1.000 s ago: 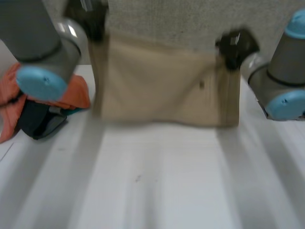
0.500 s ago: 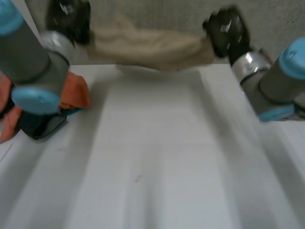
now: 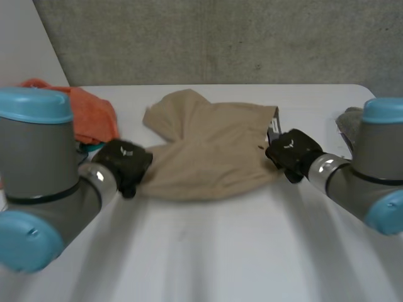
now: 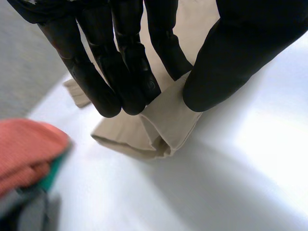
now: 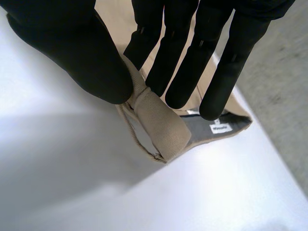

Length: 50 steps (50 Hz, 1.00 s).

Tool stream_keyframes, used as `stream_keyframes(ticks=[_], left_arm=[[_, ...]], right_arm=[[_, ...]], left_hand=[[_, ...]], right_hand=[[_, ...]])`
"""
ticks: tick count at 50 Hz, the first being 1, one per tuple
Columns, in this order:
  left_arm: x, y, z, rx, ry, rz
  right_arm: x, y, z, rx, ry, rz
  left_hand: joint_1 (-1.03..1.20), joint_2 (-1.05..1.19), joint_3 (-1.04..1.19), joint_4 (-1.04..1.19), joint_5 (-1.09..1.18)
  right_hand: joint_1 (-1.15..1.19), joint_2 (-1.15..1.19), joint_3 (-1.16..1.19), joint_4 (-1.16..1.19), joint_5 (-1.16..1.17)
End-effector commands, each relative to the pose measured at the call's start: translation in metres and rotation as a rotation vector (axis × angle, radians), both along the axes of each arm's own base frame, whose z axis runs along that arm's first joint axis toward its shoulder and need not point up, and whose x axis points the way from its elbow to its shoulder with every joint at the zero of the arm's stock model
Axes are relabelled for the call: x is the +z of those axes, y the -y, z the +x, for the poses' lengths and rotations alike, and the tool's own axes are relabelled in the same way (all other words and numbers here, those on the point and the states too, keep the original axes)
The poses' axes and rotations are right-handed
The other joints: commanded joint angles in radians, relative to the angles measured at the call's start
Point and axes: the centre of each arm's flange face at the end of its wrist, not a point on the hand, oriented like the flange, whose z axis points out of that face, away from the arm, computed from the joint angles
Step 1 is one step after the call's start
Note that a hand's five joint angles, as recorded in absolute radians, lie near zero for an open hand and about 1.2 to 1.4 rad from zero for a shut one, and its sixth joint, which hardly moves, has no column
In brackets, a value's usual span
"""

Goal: Fold the laundry.

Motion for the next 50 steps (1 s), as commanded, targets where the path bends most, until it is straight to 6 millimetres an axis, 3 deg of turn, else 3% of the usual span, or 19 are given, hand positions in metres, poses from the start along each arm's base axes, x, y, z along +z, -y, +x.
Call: stream_keyframes(ticks=[1,3,7,11,14,18,19,22,23,29,30,34,40,46,47,49,50], left_arm=[[-0.006,-0.060,0.019,-0.099,0.171,0.224],[-0.007,-0.080,0.023,-0.145,0.214,0.296],[0.001,-0.113,0.026,-0.222,0.248,0.362],[0.014,-0.131,0.027,-0.268,0.260,0.354],[0.024,-0.124,0.021,-0.271,0.233,0.282],[0.033,-0.076,0.005,-0.202,0.162,0.107],[0.035,-0.048,-0.001,-0.162,0.137,0.031],[0.035,-0.007,-0.011,-0.118,0.112,-0.083],[0.038,0.018,-0.021,-0.100,0.091,-0.170],[0.048,0.088,-0.059,-0.075,-0.014,-0.444],[0.049,0.108,-0.067,-0.062,-0.043,-0.517],[0.043,0.145,-0.084,-0.043,-0.082,-0.639],[0.022,0.177,-0.095,-0.024,-0.105,-0.687],[0.003,0.183,-0.102,-0.045,-0.133,-0.666],[0.002,0.181,-0.104,-0.056,-0.142,-0.661],[-0.002,0.177,-0.108,-0.079,-0.151,-0.647],[-0.003,0.173,-0.111,-0.096,-0.161,-0.640]], right_arm=[[0.020,-0.059,-0.028,0.008,-0.174,0.229],[0.021,-0.085,-0.037,0.052,-0.256,0.322],[0.021,-0.110,-0.046,0.132,-0.339,0.373],[0.017,-0.121,-0.051,0.196,-0.370,0.380],[0.019,-0.116,-0.053,0.192,-0.360,0.361],[0.024,-0.085,-0.048,0.105,-0.265,0.272],[0.028,-0.067,-0.044,0.049,-0.197,0.224],[0.031,-0.041,-0.038,-0.032,-0.104,0.161],[0.034,-0.025,-0.036,-0.081,-0.050,0.119],[0.036,0.019,-0.018,-0.141,0.103,-0.086],[0.036,0.031,-0.012,-0.144,0.133,-0.159],[0.028,0.061,-0.006,-0.191,0.178,-0.323],[0.004,0.088,0.006,-0.232,0.206,-0.464],[-0.015,0.097,0.017,-0.224,0.184,-0.482],[-0.018,0.098,0.018,-0.230,0.182,-0.475],[-0.021,0.099,0.019,-0.242,0.180,-0.468],[-0.022,0.099,0.019,-0.251,0.177,-0.463]], left_hand=[[0.246,0.199,0.207,0.198,0.225],[0.246,0.199,0.207,0.198,0.225],[0.246,0.199,0.207,0.198,0.225],[0.246,0.199,0.207,0.198,0.225],[0.246,0.199,0.207,0.198,0.225],[0.246,0.199,0.207,0.198,0.225],[0.246,0.199,0.207,0.198,0.225],[0.246,0.199,0.207,0.198,0.225],[0.246,0.199,0.207,0.198,0.225],[0.246,0.199,0.207,0.198,0.225],[0.246,0.199,0.207,0.198,0.225],[0.246,0.199,0.207,0.198,0.225],[0.246,0.199,0.207,0.198,0.225],[0.246,0.199,0.207,0.198,0.225],[0.194,0.147,0.155,0.146,0.173],[-0.390,-0.437,-0.429,-0.439,-0.412],[-0.870,-0.917,-0.909,-0.918,-0.892]], right_hand=[[0.267,0.223,0.210,0.199,0.204],[0.267,0.223,0.210,0.199,0.204],[0.267,0.223,0.210,0.199,0.204],[0.267,0.223,0.210,0.199,0.204],[0.267,0.223,0.210,0.199,0.204],[0.267,0.223,0.210,0.199,0.204],[0.267,0.223,0.210,0.199,0.204],[0.267,0.223,0.210,0.199,0.204],[0.267,0.223,0.210,0.199,0.204],[0.267,0.223,0.210,0.199,0.204],[0.267,0.223,0.210,0.199,0.204],[0.267,0.223,0.210,0.199,0.204],[0.267,0.223,0.210,0.199,0.204],[0.267,0.223,0.210,0.199,0.204],[-0.024,-0.068,-0.081,-0.093,-0.087],[-0.582,-0.626,-0.638,-0.650,-0.645],[-0.916,-0.960,-0.973,-0.985,-0.979]])
